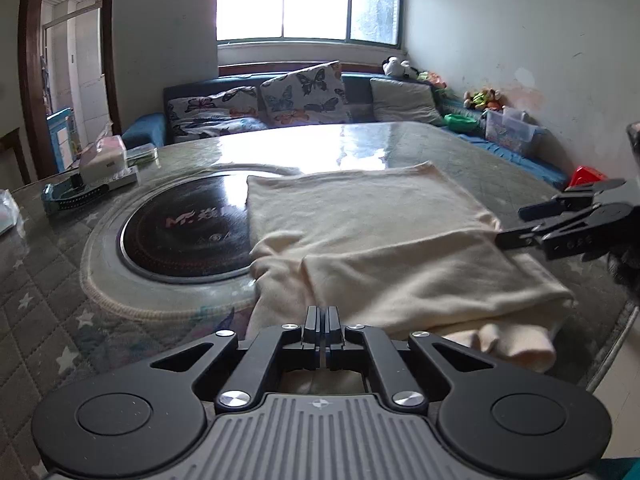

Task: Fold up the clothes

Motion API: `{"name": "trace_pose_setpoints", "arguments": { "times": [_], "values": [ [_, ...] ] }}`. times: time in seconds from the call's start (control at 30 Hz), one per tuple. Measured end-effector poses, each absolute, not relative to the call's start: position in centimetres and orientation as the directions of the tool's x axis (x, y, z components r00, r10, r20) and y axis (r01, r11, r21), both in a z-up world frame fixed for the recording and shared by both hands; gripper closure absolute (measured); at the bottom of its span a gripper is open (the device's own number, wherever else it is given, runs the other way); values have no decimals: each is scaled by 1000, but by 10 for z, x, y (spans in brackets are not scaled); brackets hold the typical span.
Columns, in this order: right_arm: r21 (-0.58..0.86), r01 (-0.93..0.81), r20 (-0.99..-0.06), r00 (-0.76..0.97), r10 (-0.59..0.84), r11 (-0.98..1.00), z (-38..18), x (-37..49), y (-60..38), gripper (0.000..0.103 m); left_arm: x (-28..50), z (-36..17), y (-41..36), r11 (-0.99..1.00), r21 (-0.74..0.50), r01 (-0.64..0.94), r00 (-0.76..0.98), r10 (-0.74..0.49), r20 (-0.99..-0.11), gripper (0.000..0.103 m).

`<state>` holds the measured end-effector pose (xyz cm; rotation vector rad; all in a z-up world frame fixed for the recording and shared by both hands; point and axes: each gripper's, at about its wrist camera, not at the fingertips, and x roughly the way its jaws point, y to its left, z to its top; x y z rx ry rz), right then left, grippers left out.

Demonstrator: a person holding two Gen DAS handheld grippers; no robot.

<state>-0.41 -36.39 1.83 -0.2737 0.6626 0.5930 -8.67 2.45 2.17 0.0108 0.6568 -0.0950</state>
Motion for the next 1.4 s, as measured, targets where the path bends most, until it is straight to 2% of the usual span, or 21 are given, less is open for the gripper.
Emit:
{"name": "trace_pose_setpoints", "arguments": {
  "times": [0.1, 0.13, 0.2, 0.23, 0.27, 0.33, 0.37, 0.73, 0.83, 1.03, 1.13, 1.2, 1.27, 1.4],
  "values": [
    [-58, -634, -638, 618, 460, 771, 25, -10, -354, 33, -83, 21, 32, 997, -46, 62, 776, -77, -626, 94],
    [-60, -650, -634, 611, 474, 758, 27, -13, -350, 33, -82, 22, 34, 997, -57, 53, 775, -77, -628, 89],
    [-65, -686, -630, 591, 503, 725, 29, -18, -339, 33, -82, 26, 35, 997, -54, 49, 782, -72, -619, 62],
    [-70, -703, -629, 582, 516, 708, 30, -21, -332, 33, -82, 29, 34, 998, -44, 51, 790, -67, -609, 32],
    [-75, -718, -629, 573, 525, 692, 30, -23, -326, 32, -83, 32, 31, 998, -29, 53, 801, -60, -596, 19],
    [-82, -744, -633, 553, 542, 663, 28, -27, -313, 32, -86, 36, 26, 996, -9, 83, 817, -73, -573, 12],
    [-84, -754, -637, 544, 547, 652, 26, -28, -307, 32, -86, 37, 24, 995, -1, 96, 823, -80, -563, 2],
    [-119, -828, -661, 477, 579, 548, 14, -47, -281, 29, -98, 31, 31, 987, 20, 160, 814, -121, -568, 0],
    [-83, -828, -653, 466, 597, 555, 19, -48, -286, 28, -109, 29, 28, 978, 47, 202, 822, -144, -551, 0],
    [-88, -837, -665, 453, 593, 540, 14, -52, -284, 24, -119, 17, 19, 963, 132, 235, 805, -117, -582, 0],
    [-64, -836, -653, 448, 611, 545, 22, -53, -293, 15, -128, 13, 15, 938, 194, 287, 811, -130, -571, 0],
    [-48, -834, -645, 446, 621, 549, 27, -54, -300, 14, -133, 11, 12, 920, 229, 317, 813, -140, -565, 0],
    [-39, -822, -645, 455, 614, 568, 29, -53, -307, 7, -136, 8, 9, 910, 248, 333, 811, -143, -567, 0],
    [-63, -810, -651, 477, 591, 584, 30, -58, -321, 5, -140, 4, 2, 878, 280, 388, 804, -174, -569, 0]
  ]
}}
